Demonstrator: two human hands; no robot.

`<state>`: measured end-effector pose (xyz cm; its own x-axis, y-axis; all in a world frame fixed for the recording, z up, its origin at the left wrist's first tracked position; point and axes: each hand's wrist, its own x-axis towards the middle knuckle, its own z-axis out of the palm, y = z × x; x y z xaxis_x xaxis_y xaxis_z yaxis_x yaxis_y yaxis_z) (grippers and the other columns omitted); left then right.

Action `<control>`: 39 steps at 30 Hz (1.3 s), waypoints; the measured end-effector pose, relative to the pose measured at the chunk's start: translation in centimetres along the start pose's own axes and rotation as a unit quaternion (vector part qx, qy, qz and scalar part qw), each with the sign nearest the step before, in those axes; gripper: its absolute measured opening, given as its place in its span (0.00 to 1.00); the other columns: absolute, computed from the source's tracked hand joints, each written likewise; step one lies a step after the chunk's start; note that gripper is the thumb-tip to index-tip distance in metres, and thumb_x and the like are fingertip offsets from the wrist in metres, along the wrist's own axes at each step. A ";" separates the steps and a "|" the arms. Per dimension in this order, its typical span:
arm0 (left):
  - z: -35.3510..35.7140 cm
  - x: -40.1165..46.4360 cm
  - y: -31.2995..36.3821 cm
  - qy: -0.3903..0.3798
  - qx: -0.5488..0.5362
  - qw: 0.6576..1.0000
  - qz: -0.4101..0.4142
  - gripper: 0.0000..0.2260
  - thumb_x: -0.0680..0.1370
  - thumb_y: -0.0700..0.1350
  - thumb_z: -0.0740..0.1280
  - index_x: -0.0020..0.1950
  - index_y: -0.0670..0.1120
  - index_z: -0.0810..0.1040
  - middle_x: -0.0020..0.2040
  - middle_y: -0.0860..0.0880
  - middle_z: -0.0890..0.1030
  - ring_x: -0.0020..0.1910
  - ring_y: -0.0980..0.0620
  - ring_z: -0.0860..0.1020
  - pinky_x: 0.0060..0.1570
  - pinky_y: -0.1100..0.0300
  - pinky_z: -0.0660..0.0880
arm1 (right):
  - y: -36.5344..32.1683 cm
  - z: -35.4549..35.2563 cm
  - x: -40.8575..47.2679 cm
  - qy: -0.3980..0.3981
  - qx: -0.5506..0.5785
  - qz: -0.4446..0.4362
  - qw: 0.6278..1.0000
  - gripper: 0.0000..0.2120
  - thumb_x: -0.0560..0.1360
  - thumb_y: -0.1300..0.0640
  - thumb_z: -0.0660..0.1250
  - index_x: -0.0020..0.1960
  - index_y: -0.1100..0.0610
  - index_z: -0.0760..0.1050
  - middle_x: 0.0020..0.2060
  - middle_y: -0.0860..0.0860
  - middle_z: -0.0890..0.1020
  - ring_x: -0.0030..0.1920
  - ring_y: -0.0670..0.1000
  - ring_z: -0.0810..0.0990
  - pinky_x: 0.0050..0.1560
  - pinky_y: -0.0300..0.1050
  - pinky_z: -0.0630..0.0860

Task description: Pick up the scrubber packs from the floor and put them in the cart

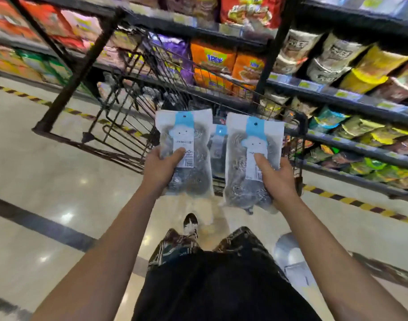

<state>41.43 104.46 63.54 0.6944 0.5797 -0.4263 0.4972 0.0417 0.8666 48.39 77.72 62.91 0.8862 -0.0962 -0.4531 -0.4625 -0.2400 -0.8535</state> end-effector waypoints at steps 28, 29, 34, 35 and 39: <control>8.6 26.7 -10.3 -0.162 0.491 0.852 -0.086 0.37 0.75 0.63 0.70 0.76 0.59 0.53 0.69 0.39 0.67 0.63 0.32 0.74 0.64 0.34 0.71 | 7.7 16.7 20.7 -0.086 -0.340 -0.019 0.937 0.44 0.76 0.47 0.74 0.83 0.51 0.52 0.65 0.61 0.79 0.63 0.65 0.78 0.58 0.57 0.76; 8.4 26.4 -10.3 -0.177 0.509 0.838 -0.083 0.34 0.75 0.62 0.70 0.75 0.61 0.55 0.68 0.39 0.67 0.62 0.32 0.74 0.65 0.34 0.71 | 7.8 16.5 20.5 -0.096 -0.366 -0.024 0.925 0.40 0.77 0.46 0.73 0.81 0.48 0.55 0.63 0.60 0.80 0.62 0.65 0.78 0.57 0.56 0.76; 8.3 26.0 -9.8 -0.188 0.555 0.807 -0.071 0.28 0.78 0.60 0.68 0.73 0.61 0.59 0.65 0.40 0.70 0.62 0.34 0.75 0.66 0.36 0.66 | 8.1 17.2 20.6 -0.100 -0.391 0.011 0.915 0.34 0.77 0.41 0.70 0.76 0.42 0.55 0.58 0.57 0.84 0.55 0.63 0.83 0.55 0.58 0.80; 8.4 25.9 -9.5 -0.193 0.560 0.803 -0.068 0.25 0.78 0.60 0.67 0.71 0.60 0.60 0.64 0.41 0.71 0.61 0.34 0.76 0.65 0.36 0.66 | 7.9 17.4 20.5 -0.104 -0.388 0.012 0.916 0.33 0.77 0.42 0.71 0.75 0.42 0.55 0.57 0.57 0.84 0.54 0.62 0.83 0.55 0.59 0.80; 7.9 25.1 -7.5 -0.184 0.557 0.807 -0.072 0.20 0.79 0.58 0.63 0.70 0.55 0.68 0.65 0.41 0.72 0.63 0.35 0.74 0.66 0.38 0.65 | 6.3 16.2 20.4 -0.146 -0.390 0.035 0.908 0.31 0.74 0.37 0.67 0.73 0.40 0.61 0.58 0.57 0.83 0.55 0.62 0.83 0.59 0.61 0.79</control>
<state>59.20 112.26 44.32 0.5932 0.3441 -0.7278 0.6027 -0.7892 0.1180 63.14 89.92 44.12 0.7578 0.0946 -0.6456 -0.2574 -0.8659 -0.4290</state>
